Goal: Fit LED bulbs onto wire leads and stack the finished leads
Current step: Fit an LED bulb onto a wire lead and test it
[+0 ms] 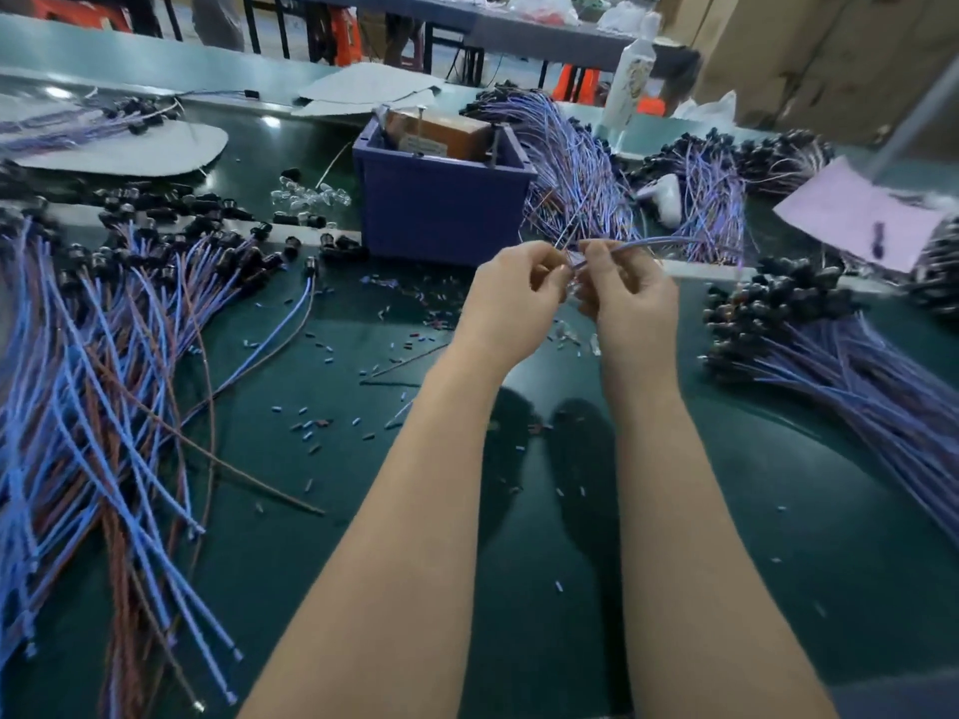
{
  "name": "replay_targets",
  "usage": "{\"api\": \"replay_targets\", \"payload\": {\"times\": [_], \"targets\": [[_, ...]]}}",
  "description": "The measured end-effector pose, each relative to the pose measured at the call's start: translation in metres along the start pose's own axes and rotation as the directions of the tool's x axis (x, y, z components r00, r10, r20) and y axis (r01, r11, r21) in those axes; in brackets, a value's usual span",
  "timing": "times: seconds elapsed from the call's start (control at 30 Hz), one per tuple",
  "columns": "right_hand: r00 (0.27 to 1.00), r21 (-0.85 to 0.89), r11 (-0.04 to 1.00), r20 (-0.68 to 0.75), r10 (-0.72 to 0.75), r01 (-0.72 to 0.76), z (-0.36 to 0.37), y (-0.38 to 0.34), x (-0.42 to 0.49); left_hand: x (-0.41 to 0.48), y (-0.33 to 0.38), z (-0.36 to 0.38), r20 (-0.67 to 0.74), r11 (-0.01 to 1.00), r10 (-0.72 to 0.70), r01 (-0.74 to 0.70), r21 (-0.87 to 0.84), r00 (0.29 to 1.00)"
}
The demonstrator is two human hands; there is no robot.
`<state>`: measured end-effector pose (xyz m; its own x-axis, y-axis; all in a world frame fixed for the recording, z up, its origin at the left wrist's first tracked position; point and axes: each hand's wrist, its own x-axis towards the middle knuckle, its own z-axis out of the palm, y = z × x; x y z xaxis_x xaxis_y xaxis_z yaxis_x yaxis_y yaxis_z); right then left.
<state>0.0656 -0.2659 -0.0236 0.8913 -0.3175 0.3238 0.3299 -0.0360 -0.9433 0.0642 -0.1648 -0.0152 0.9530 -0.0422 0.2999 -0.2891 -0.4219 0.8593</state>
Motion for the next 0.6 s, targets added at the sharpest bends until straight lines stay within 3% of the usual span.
{"api": "replay_targets", "payload": {"times": [0.1, 0.23, 0.33, 0.47, 0.53, 0.6], "targets": [[0.980, 0.023, 1.000, -0.198, 0.016, -0.012, -0.001, 0.014, 0.002, -0.001, -0.018, 0.000, -0.034, 0.987, -0.073, 0.077, 0.141, 0.997], [0.916, 0.276, 0.953, -0.338, 0.218, -0.125, -0.003, 0.026, 0.005, -0.002, -0.039, -0.009, -0.140, 0.948, -0.183, 0.213, 0.238, 0.973], [0.935, 0.299, 0.931, -0.220, 0.278, -0.207, 0.003, 0.030, 0.003, -0.003, -0.040, -0.006, -0.175, 0.963, -0.177, 0.207, 0.173, 0.968], [0.984, 0.026, 0.984, 0.032, 0.173, -0.174, 0.017, 0.035, -0.005, -0.005, -0.032, 0.003, -0.138, 0.991, -0.090, 0.102, 0.086, 0.986], [0.993, -0.067, 0.991, 0.005, 0.121, -0.120, 0.018, 0.035, -0.006, -0.005, -0.033, 0.004, -0.144, 0.992, -0.085, 0.097, 0.082, 0.986], [0.990, -0.017, 0.993, -0.085, 0.113, -0.115, 0.014, 0.033, -0.004, -0.005, -0.037, 0.002, -0.160, 0.987, -0.109, 0.126, 0.102, 0.981]]}}
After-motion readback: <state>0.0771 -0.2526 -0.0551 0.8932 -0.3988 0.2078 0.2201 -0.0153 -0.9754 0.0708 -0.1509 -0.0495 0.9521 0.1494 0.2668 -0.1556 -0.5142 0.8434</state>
